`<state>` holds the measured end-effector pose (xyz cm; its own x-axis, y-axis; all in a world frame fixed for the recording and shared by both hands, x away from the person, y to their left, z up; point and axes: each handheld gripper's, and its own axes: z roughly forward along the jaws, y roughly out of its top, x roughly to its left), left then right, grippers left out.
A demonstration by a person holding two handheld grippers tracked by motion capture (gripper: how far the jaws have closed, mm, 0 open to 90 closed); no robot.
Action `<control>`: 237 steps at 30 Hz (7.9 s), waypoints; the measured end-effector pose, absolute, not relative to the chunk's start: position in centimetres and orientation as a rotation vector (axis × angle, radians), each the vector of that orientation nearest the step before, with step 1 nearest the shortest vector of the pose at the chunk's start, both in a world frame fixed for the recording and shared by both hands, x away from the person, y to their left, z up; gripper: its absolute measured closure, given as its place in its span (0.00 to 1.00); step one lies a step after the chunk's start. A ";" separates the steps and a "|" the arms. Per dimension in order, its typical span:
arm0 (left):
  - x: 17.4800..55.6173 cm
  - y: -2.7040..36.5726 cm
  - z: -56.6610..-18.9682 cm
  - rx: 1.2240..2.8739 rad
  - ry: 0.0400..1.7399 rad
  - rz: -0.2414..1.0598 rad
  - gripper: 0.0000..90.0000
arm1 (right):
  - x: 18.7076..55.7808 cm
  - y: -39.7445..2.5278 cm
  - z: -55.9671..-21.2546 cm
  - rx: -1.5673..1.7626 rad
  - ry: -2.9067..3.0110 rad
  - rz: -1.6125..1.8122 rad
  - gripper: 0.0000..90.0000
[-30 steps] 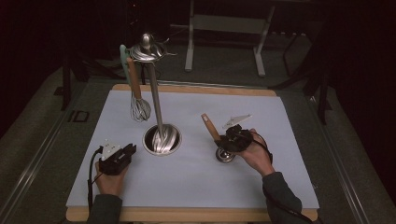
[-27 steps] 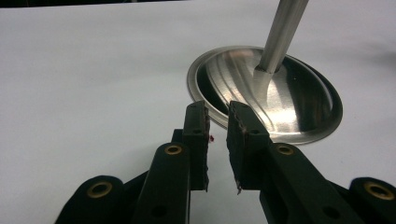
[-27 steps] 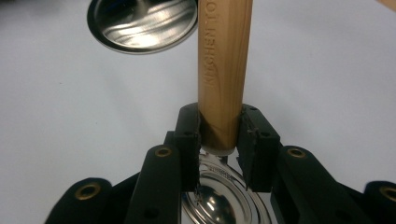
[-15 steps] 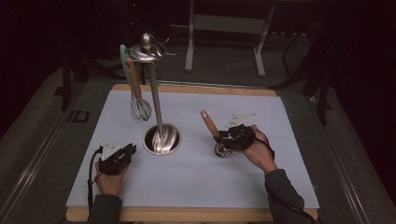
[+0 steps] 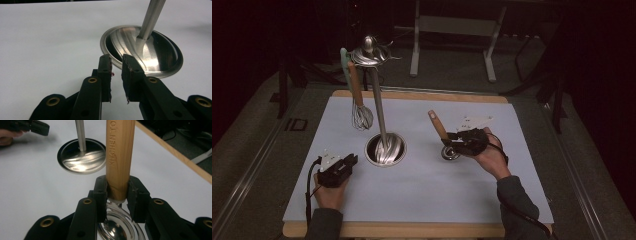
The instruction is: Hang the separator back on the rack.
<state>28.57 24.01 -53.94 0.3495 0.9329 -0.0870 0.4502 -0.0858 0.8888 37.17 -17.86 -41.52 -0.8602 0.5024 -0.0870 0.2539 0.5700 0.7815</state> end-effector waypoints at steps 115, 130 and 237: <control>28.5 24.2 -53.9 1.676 1.248 0.649 0.86 | 36.1 -11.1 -32.0 0.244 2.316 1.454 0.79; 28.5 24.2 -53.9 1.676 1.247 0.650 0.86 | 35.8 -10.2 -31.1 0.213 2.305 1.452 0.79; 28.5 24.2 -53.9 1.673 1.242 0.650 0.85 | 36.7 -5.6 -29.4 0.235 2.296 1.401 0.78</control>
<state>28.50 24.25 -53.94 0.3505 0.9305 -0.1065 0.4434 -0.0647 0.8940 36.69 -5.64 -29.44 -0.8896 0.3630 -0.2773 -0.0807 0.4726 0.8776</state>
